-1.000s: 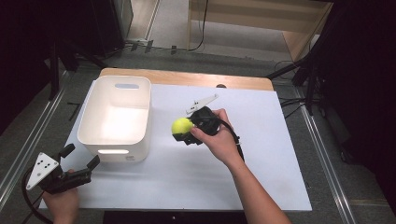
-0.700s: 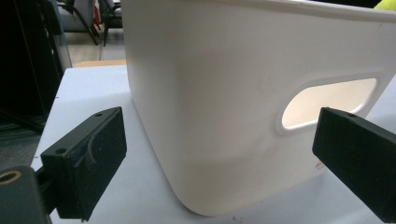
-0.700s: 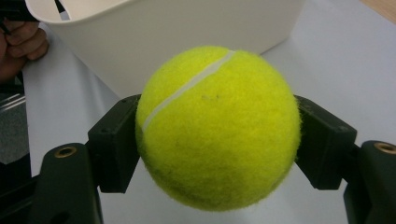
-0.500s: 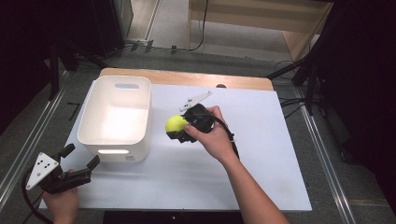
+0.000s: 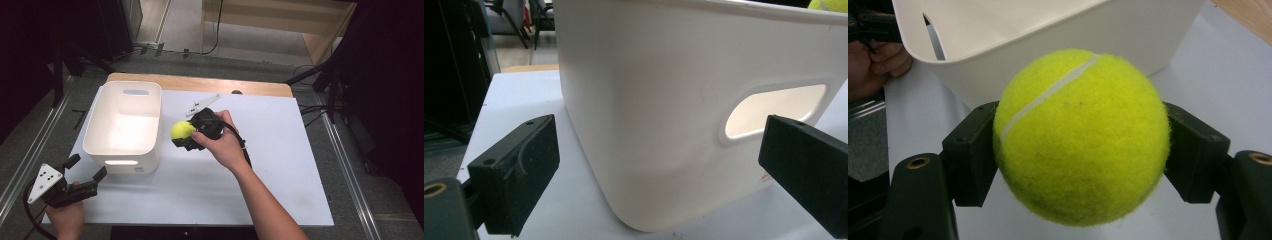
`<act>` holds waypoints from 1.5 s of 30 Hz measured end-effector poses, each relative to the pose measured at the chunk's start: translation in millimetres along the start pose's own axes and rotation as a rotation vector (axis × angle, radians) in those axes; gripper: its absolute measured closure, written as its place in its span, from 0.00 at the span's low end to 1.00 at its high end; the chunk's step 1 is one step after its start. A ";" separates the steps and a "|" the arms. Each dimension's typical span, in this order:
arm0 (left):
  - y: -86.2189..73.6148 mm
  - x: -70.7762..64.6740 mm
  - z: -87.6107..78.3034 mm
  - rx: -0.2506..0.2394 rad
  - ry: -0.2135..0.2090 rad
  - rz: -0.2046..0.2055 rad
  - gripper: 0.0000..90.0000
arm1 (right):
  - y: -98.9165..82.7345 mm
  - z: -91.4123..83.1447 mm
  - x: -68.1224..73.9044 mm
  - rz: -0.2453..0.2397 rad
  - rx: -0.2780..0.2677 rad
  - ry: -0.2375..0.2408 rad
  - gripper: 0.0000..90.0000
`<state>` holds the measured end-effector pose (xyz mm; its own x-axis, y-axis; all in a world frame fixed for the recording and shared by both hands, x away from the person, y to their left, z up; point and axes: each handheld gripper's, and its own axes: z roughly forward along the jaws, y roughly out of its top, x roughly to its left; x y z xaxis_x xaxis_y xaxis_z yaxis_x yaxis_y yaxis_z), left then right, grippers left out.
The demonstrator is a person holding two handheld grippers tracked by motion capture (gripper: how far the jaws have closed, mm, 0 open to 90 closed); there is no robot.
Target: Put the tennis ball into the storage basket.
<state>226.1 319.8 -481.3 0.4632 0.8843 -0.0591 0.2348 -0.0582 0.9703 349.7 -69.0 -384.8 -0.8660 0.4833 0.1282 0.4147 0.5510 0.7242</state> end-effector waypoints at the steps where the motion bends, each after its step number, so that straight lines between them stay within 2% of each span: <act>1: 0.0 0.0 0.1 -0.001 -0.001 -0.001 0.03 | 0.0 0.0 0.0 0.000 0.000 0.000 0.27; 23: 0.0 0.0 0.3 -0.003 -0.003 -0.004 0.03 | 24.3 1.8 9.9 -0.036 -0.032 0.019 0.27; 29: 0.1 0.2 0.2 -0.002 -0.004 -0.003 0.03 | 33.1 6.3 13.0 -0.041 -0.052 0.029 0.27; 45: 0.1 0.4 0.2 -0.005 -0.008 -0.004 0.03 | 47.8 14.9 19.6 -0.063 -0.067 0.044 0.27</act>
<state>226.5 320.1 -481.3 0.4689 0.8808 -0.0652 0.2324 -0.0518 0.9713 356.7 -23.1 -357.8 -0.9017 0.4182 0.1097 0.3410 0.5319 0.7751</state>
